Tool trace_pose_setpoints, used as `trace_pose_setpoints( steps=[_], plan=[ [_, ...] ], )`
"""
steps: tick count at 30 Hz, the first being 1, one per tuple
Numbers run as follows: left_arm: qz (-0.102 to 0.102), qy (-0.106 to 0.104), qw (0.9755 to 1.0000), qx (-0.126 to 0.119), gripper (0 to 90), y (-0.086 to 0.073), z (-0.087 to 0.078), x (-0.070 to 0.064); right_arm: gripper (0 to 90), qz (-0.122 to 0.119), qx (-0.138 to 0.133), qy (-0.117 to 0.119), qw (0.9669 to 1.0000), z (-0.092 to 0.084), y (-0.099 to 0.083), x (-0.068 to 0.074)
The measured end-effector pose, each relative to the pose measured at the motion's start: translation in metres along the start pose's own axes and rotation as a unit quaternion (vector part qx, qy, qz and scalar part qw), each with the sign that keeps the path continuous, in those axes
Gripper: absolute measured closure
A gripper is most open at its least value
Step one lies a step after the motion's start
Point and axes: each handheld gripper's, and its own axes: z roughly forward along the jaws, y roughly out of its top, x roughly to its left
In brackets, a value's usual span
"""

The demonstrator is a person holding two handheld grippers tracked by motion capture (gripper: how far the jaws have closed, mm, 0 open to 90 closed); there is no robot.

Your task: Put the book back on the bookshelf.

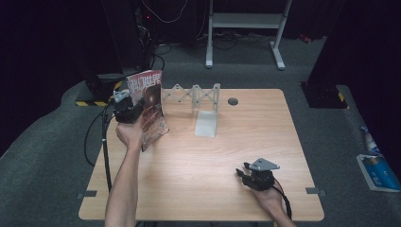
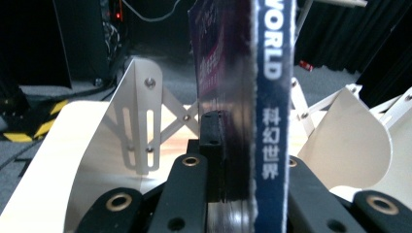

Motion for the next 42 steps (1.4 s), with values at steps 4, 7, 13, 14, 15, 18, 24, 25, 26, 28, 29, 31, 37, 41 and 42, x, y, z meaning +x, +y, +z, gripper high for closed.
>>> trace_pose_setpoints(
  steps=[4, 7, 13, 14, 15, 18, 24, 25, 26, 28, 29, 31, 37, 41, 42],
  plan=[
    [-0.008, 0.001, 0.9993, 0.035, 81.7, 0.005, 0.000, 0.004, 54.8, 0.000, 0.000, 0.000, 1.0000, 0.000, 0.000, 0.000],
    [-0.011, 0.001, 0.9984, 0.055, 80.4, 0.013, -0.001, 0.004, 54.8, 0.000, 0.000, 0.000, 1.0000, 0.000, 0.000, 0.000],
    [-0.025, 0.006, 0.9938, 0.108, 79.9, 0.026, 0.001, 0.007, 54.8, 0.000, 0.000, 0.000, 1.0000, 0.000, 0.000, 0.000],
    [-0.025, 0.006, 0.9933, 0.113, 80.1, 0.027, 0.001, 0.007, 54.8, 0.000, 0.000, 0.000, 1.0000, 0.000, 0.000, 0.000],
    [-0.022, 0.006, 0.9920, 0.124, 80.1, 0.029, 0.002, 0.007, 54.8, 0.000, 0.000, 0.000, 1.0000, 0.000, 0.000, 0.000],
    [-0.024, 0.001, 0.9874, 0.156, 79.9, 0.036, 0.005, 0.007, 54.9, 0.000, 0.000, 0.000, 1.0000, 0.000, 0.000, 0.000],
    [-0.028, -0.006, 0.9769, 0.212, 79.9, 0.046, 0.010, 0.006, 54.8, -0.001, 0.000, 0.000, 1.0000, 0.000, 0.000, 0.000],
    [-0.030, -0.010, 0.9741, 0.224, 80.0, 0.047, 0.011, 0.007, 54.8, -0.001, 0.000, 0.000, 1.0000, 0.000, 0.000, 0.000],
    [-0.032, -0.012, 0.9723, 0.231, 80.2, 0.048, 0.011, 0.007, 54.8, -0.001, 0.000, 0.000, 1.0000, 0.000, 0.000, 0.000],
    [-0.034, -0.013, 0.9693, 0.243, 81.5, 0.050, 0.012, 0.008, 54.8, -0.001, 0.000, 0.000, 1.0000, 0.000, 0.000, 0.000],
    [-0.037, -0.014, 0.9685, 0.246, 82.3, 0.050, 0.012, 0.009, 54.8, 0.000, 0.000, 0.000, 1.0000, 0.000, 0.000, 0.000],
    [-0.039, -0.014, 0.9679, 0.248, 83.1, 0.051, 0.012, 0.009, 54.8, -0.001, 0.000, 0.000, 1.0000, 0.000, 0.000, 0.000],
    [-0.032, -0.014, 0.9707, 0.238, 83.9, 0.050, 0.009, 0.006, 54.8, -0.001, 0.000, 0.000, 1.0000, 0.000, 0.000, 0.000],
    [-0.020, -0.011, 0.9747, 0.222, 83.9, 0.051, 0.005, 0.002, 54.8, -0.001, 0.000, -0.001, 1.0000, 0.000, 0.000, 0.000],
    [-0.015, -0.010, 0.9758, 0.218, 84.0, 0.051, 0.004, 0.001, 54.8, -0.001, 0.000, -0.001, 1.0000, 0.000, 0.000, 0.000]
  ],
)
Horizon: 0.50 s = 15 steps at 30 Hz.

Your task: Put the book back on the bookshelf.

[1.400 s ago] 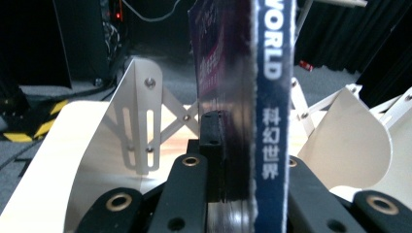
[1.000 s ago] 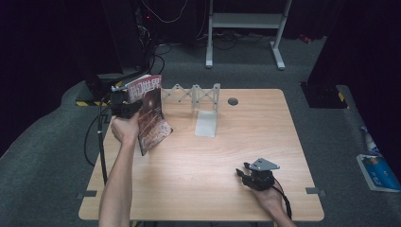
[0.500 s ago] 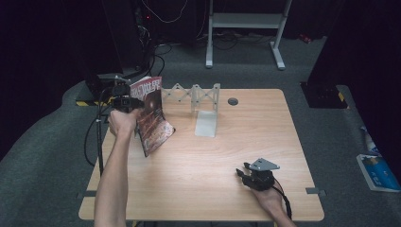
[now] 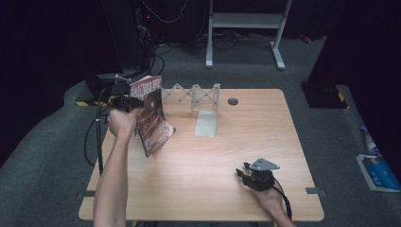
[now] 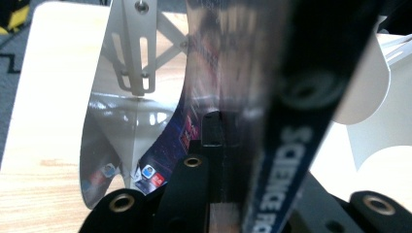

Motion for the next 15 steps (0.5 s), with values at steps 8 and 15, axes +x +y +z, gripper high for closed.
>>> trace_pose_setpoints(
  steps=[8, 15],
  plan=[
    [0.014, 0.011, 0.9982, -0.057, 84.0, -0.004, -0.014, 0.001, 54.7, 0.001, 0.000, 0.000, 1.0000, 0.000, 0.000, 0.000],
    [0.011, 0.011, 0.9946, -0.103, 84.0, -0.011, -0.017, 0.001, 54.7, 0.002, 0.001, -0.001, 1.0000, 0.000, 0.000, 0.000]
  ],
)
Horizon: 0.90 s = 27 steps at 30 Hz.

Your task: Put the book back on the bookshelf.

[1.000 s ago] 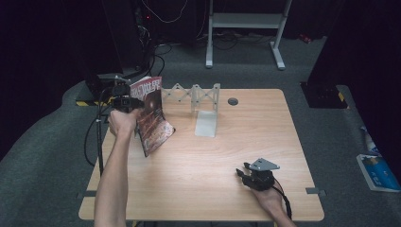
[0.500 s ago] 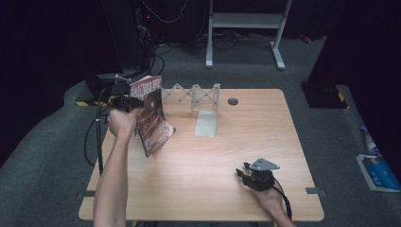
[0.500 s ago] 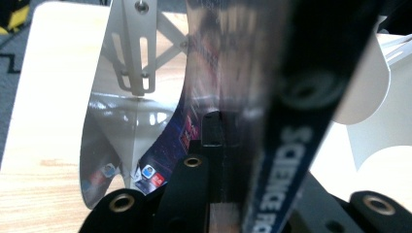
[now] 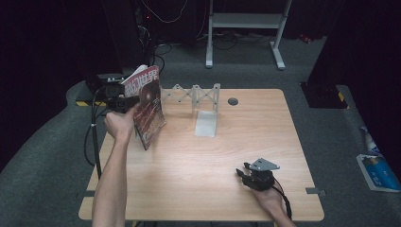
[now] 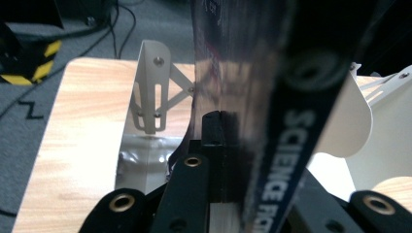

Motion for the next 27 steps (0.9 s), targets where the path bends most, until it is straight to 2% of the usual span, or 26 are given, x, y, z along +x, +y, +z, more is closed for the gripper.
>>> trace_pose_setpoints(
  steps=[11, 20, 24, 27],
  plan=[
    [0.005, 0.004, 0.9987, -0.051, 84.0, -0.012, 0.007, -0.006, 54.5, 0.000, 0.000, 0.000, 1.0000, 0.000, 0.000, 0.000],
    [0.007, -0.004, 0.9951, -0.099, 83.9, -0.035, 0.014, -0.003, 54.3, 0.001, 0.000, 0.000, 1.0000, 0.000, 0.000, 0.000],
    [0.008, -0.009, 0.9949, -0.100, 83.5, -0.042, 0.016, -0.002, 54.3, 0.001, -0.001, 0.000, 1.0000, 0.000, 0.000, 0.000],
    [0.013, -0.013, 0.9962, -0.085, 83.0, -0.042, 0.016, -0.001, 54.3, 0.001, -0.001, 0.000, 1.0000, 0.000, 0.000, 0.000]
  ],
)
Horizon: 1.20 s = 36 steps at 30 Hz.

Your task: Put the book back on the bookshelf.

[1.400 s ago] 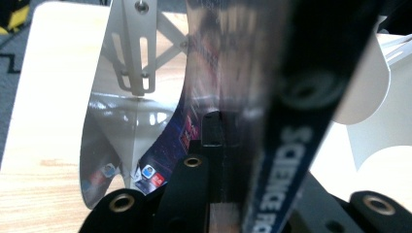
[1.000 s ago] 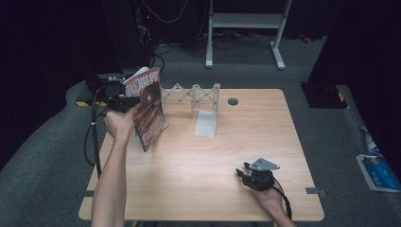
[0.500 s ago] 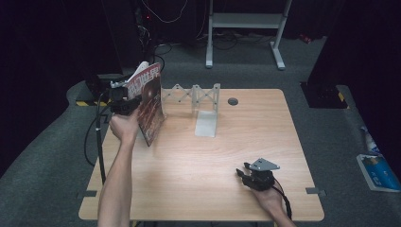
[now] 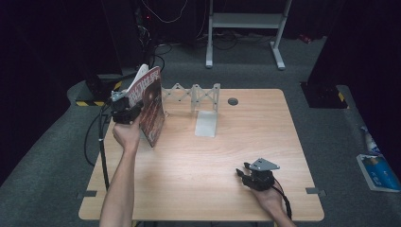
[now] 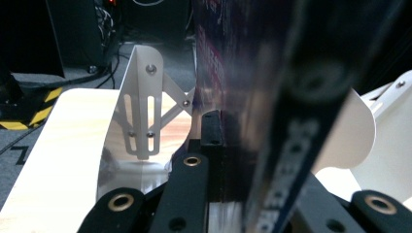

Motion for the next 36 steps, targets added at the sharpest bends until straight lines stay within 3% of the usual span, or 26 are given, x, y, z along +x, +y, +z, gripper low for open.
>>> trace_pose_setpoints(
  steps=[8, 14, 20, 30, 33, 36],
  plan=[
    [0.033, 0.010, 0.9982, 0.049, 81.3, 0.007, -0.001, 0.000, 53.8, -0.002, -0.001, 0.001, 1.0000, 0.000, 0.000, 0.000],
    [0.080, 0.037, 0.9939, 0.066, 78.0, 0.008, -0.001, -0.001, 53.8, -0.002, -0.001, 0.001, 1.0000, 0.000, 0.000, 0.000],
    [0.093, 0.047, 0.9920, 0.071, 77.0, 0.009, 0.000, -0.003, 53.5, -0.002, -0.001, 0.001, 1.0000, 0.000, 0.000, 0.000],
    [0.085, 0.059, 0.9908, 0.087, 73.4, 0.011, 0.000, 0.004, 53.2, -0.002, -0.001, 0.002, 1.0000, 0.000, 0.000, 0.000],
    [0.094, 0.066, 0.9891, 0.092, 71.9, 0.010, 0.000, 0.004, 53.1, -0.002, -0.001, 0.002, 1.0000, 0.000, 0.000, 0.000],
    [0.112, 0.076, 0.9858, 0.099, 69.7, 0.010, -0.001, 0.003, 52.8, -0.003, -0.001, 0.002, 1.0000, 0.000, 0.000, 0.000]
  ],
)
